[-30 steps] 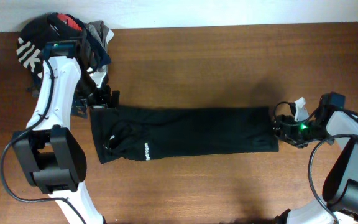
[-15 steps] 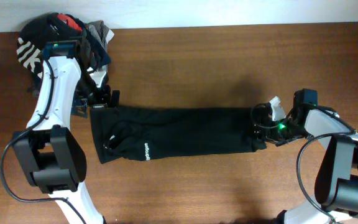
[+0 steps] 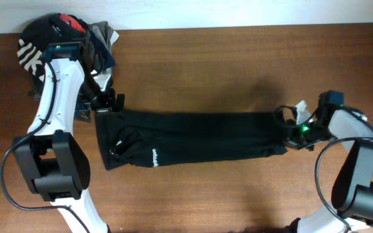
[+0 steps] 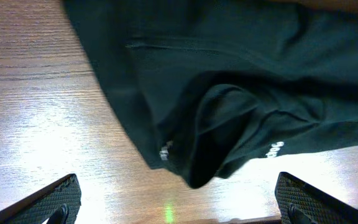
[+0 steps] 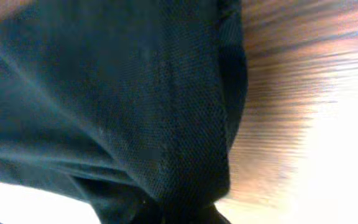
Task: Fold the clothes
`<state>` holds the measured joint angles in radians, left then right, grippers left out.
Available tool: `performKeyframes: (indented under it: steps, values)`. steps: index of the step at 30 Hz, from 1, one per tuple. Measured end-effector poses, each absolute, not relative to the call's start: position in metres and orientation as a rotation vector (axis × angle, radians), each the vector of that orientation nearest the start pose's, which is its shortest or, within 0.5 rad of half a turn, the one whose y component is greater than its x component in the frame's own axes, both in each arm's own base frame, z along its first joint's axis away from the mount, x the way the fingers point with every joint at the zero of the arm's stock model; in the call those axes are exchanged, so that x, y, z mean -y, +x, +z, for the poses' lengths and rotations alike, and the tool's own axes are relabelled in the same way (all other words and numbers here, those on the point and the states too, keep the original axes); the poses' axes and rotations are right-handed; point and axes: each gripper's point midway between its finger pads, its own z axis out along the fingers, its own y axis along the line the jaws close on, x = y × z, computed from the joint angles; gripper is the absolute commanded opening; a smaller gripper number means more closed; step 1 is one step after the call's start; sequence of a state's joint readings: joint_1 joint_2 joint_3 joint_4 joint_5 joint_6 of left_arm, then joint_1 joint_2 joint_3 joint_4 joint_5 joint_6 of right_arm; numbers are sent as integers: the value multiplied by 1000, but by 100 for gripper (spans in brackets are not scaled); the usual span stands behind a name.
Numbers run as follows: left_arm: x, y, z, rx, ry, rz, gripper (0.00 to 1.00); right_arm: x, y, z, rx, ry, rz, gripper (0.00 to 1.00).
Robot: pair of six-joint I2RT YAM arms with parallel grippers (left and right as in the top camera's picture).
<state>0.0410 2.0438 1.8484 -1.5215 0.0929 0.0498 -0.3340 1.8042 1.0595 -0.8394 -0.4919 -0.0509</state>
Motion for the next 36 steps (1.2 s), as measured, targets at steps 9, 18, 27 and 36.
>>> performKeyframes:
  steps: [9, 18, 27, 36]
  values:
    - [1, 357, 117, -3279, 4, -163, 99, 55, 323, 64, -3015, 513, 465, 4]
    - [1, 357, 117, -3279, 3, -163, 100, 29, 313, 59, -3154, 376, 185, 4]
    - [1, 357, 117, -3278, 1, -163, 100, -23, 308, 58, -3201, 95, -54, 4]
    - [1, 358, 117, -3276, 2, -163, 99, -79, 300, 58, -3180, -186, -95, 46]
